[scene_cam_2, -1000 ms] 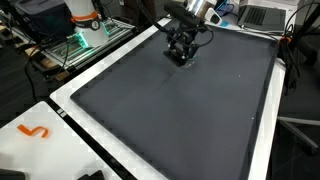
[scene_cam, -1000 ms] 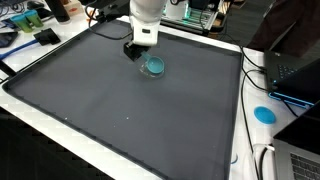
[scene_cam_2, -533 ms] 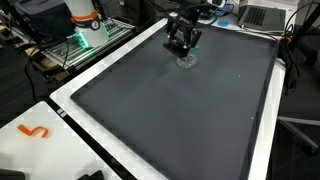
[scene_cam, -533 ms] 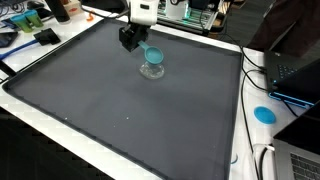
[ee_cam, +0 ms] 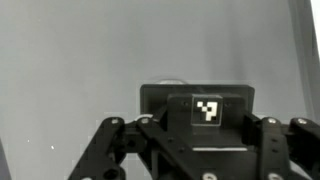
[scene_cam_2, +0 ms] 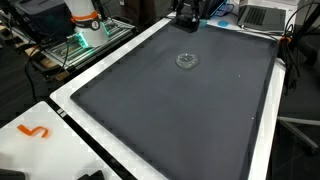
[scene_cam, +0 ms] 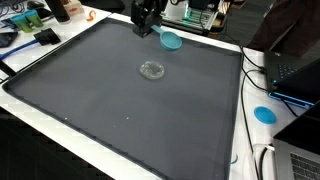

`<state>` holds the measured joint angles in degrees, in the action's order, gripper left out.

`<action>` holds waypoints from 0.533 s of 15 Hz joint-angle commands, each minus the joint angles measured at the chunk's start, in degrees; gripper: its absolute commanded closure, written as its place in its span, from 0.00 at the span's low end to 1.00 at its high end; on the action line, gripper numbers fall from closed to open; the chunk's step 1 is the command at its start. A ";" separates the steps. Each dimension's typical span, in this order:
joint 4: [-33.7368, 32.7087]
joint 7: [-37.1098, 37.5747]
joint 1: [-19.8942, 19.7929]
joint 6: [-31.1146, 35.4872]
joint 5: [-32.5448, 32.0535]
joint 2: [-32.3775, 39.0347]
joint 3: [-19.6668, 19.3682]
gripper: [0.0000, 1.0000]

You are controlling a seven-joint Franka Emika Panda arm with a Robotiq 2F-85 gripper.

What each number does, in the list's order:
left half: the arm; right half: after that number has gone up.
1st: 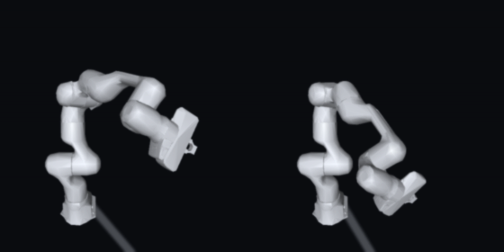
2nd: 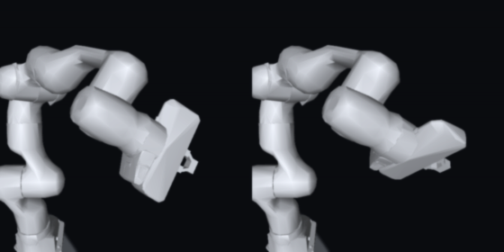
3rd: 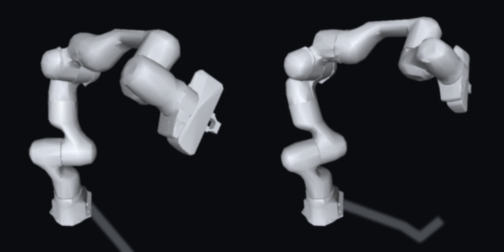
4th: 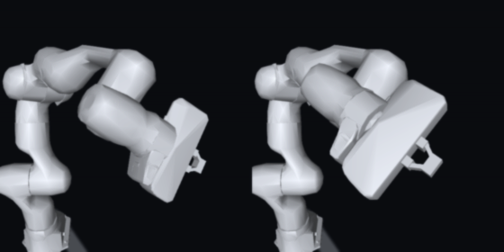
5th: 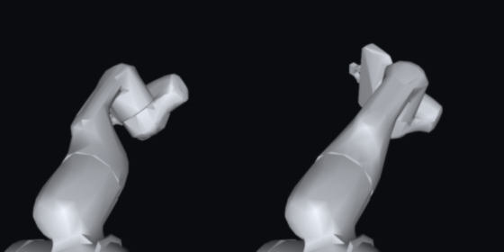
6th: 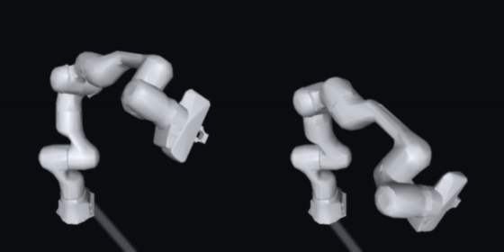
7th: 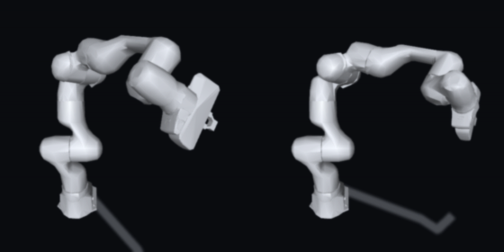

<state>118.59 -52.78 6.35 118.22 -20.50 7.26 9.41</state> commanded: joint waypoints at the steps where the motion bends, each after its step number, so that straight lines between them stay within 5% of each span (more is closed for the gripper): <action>1: 2.47 2.60 1.80 1.12 3.02 -4.06 1.23 0.72; 8: 0.79 18.85 5.04 4.32 2.17 -2.83 3.00 0.72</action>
<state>118.84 -40.73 10.42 120.36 -17.57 4.14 12.27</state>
